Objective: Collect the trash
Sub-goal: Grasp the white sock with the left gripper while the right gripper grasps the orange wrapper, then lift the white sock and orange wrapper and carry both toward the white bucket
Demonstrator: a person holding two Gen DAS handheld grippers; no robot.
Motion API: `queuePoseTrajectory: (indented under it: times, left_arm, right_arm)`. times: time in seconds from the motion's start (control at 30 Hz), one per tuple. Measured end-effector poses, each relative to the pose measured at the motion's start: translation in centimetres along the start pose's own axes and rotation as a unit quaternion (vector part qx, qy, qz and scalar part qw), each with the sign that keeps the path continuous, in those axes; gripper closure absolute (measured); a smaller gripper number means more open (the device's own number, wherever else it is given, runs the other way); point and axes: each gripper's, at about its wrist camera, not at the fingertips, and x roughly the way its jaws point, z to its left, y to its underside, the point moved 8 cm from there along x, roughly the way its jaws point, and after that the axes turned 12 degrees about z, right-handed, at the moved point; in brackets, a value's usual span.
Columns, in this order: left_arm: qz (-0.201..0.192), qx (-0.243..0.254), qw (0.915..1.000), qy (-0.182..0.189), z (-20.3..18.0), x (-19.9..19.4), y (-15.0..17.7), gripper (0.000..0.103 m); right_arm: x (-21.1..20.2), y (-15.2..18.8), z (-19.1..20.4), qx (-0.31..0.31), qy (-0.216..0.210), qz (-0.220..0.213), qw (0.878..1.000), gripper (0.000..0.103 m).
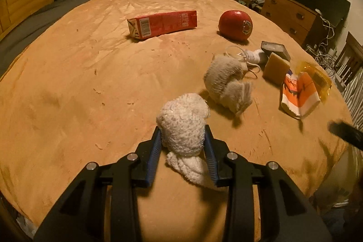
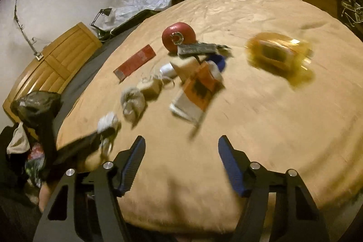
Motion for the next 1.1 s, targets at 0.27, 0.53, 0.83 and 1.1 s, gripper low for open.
queuePoseTrajectory:
  times: [0.27, 0.53, 0.83, 1.1]
  left_arm:
    - [-0.006, -0.005, 0.9999, 0.014, 0.0, 0.8, -0.7, 0.068]
    - [-0.018, -0.005, 0.9998, -0.003, -0.3, 0.5, -0.4, 0.069]
    - [-0.053, 0.000, 0.9984, -0.019, -1.5, -2.6, -0.1, 0.070]
    - [-0.121, 0.045, 0.9915, -0.010, -6.6, -9.2, -0.4, 0.070]
  right_arm:
    - [5.2, -4.4, -0.4, 0.011, 0.085, -0.022, 0.996, 0.053]
    - [5.8, -4.8, -2.3, -0.016, 0.123, -0.027, 0.992, 0.094]
    - [1.8, -1.6, -1.9, -0.031, 0.124, -0.055, 0.990, 0.095]
    - [-5.5, 0.8, 1.5, -0.078, 0.133, -0.128, 0.980, 0.094]
